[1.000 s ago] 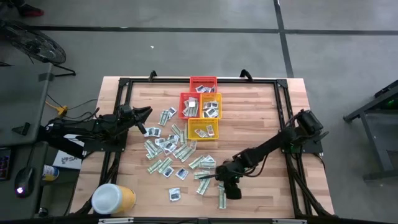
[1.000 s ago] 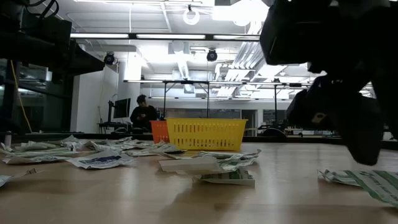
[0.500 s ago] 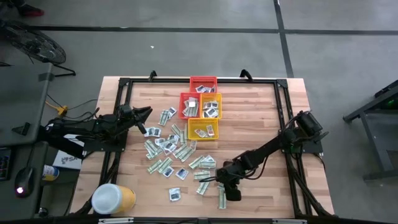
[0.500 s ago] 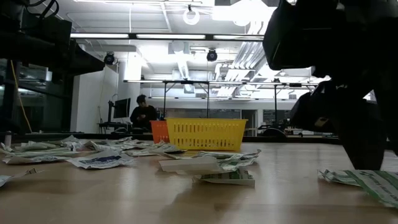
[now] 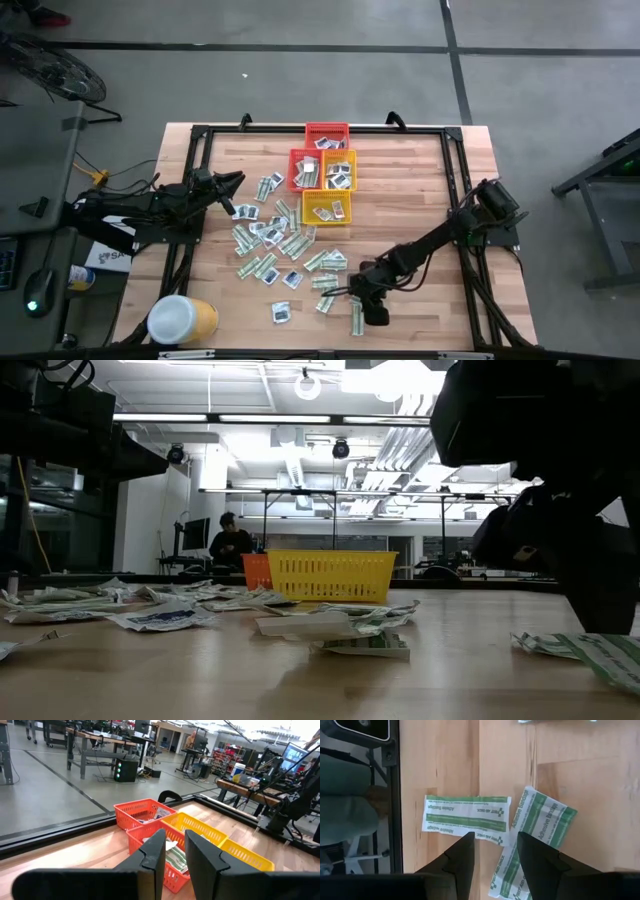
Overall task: Pick & Place First Aid Supplies
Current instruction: Put the bandage into the bottom orange bin
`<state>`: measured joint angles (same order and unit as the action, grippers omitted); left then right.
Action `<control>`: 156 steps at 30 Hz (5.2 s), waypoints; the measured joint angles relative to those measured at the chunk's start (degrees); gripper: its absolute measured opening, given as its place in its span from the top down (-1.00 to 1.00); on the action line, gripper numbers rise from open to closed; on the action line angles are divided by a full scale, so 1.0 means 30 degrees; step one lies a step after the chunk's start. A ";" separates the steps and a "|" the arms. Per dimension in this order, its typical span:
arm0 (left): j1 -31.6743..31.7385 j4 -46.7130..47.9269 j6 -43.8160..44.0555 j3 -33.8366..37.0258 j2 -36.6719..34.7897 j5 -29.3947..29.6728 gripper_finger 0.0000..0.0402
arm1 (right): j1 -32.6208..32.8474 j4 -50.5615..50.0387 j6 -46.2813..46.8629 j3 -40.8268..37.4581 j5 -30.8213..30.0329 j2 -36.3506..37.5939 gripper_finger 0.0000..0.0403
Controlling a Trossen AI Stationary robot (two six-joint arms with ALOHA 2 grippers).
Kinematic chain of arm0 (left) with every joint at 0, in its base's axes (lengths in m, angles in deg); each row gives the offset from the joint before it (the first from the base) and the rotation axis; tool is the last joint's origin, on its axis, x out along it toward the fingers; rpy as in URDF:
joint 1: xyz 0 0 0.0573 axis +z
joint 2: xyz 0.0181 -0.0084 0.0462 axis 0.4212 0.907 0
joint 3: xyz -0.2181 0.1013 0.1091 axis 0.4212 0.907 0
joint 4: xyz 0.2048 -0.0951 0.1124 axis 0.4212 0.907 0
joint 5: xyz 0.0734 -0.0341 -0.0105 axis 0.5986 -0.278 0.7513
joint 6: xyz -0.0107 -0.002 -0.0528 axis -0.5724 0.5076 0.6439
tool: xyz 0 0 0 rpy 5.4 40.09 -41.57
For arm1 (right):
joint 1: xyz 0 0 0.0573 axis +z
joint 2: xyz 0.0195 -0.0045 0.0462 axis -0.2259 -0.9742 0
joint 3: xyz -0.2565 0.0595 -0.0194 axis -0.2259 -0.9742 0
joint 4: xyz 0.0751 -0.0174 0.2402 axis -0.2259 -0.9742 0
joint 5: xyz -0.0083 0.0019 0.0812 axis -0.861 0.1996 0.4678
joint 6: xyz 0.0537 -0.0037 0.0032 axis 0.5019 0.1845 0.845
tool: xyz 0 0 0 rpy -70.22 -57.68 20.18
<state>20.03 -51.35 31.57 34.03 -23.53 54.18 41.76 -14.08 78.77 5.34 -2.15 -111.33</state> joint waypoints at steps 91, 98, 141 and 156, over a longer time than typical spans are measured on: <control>0.0000 -0.0003 0.0000 -0.0001 -0.0002 -0.0022 0.64 | -1.2872 0.0966 0.2647 0.3927 -1.1429 0.2923 1.00; -0.0002 -0.0005 0.0000 -0.0002 0.0003 -0.0080 0.64 | -1.3818 0.3009 0.6590 0.3927 -1.0461 0.0836 1.00; -0.0002 0.0000 0.0000 -0.0004 0.0005 -0.0124 0.64 | -1.0464 -0.6200 -0.2016 0.3934 -0.2735 0.3436 0.28; -0.0006 -0.0002 0.0000 -0.0001 -0.0001 -0.0124 0.64 | -0.4503 -0.9406 -1.3283 0.3934 -0.1807 0.3865 0.31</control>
<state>20.01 -51.36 31.57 34.02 -23.53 53.81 28.26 -42.29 38.92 17.14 -7.57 -99.74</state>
